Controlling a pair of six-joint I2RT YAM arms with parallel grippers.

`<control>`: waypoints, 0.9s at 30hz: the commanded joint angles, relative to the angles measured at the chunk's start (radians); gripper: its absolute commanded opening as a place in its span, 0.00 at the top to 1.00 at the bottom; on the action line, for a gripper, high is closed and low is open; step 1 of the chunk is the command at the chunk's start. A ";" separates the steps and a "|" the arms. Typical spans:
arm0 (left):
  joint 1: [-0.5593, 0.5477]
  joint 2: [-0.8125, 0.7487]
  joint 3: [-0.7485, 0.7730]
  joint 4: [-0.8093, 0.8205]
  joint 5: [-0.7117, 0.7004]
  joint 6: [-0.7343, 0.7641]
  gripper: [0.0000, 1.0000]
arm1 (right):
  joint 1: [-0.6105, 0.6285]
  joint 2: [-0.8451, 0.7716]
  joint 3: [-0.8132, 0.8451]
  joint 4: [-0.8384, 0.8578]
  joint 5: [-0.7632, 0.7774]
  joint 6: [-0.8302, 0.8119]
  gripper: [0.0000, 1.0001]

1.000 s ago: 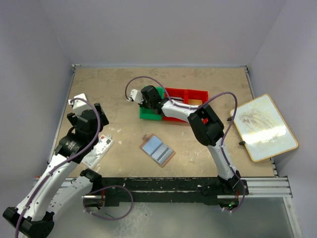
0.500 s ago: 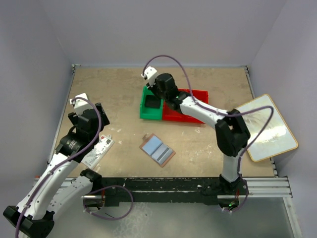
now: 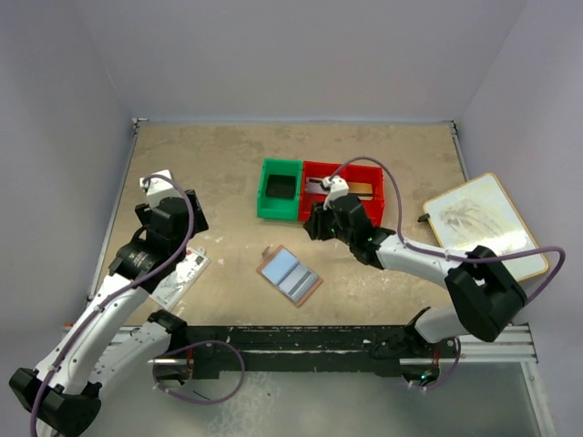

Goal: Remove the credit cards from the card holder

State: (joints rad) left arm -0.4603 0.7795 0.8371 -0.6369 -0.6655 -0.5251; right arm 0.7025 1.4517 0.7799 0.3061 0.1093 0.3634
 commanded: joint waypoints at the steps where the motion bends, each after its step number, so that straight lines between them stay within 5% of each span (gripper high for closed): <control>1: 0.005 0.014 -0.006 0.044 0.054 0.023 0.23 | -0.003 -0.099 -0.120 0.185 -0.124 0.304 0.55; 12: 0.004 0.105 -0.112 0.152 0.509 -0.117 0.26 | -0.001 -0.166 -0.232 0.142 -0.270 0.392 0.55; 17: -0.031 0.227 -0.146 0.235 0.700 -0.161 0.38 | -0.001 -0.198 -0.337 0.216 -0.279 0.535 0.56; 22: -0.230 0.300 -0.121 0.277 0.561 -0.176 0.42 | -0.001 -0.209 -0.429 0.296 -0.337 0.624 0.58; 27: -0.285 0.381 -0.135 0.337 0.537 -0.187 0.46 | -0.001 -0.259 -0.507 0.311 -0.349 0.666 0.58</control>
State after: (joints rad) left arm -0.7238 1.1206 0.6888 -0.3981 -0.0902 -0.6884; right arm 0.7010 1.2564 0.3180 0.5331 -0.2073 0.9546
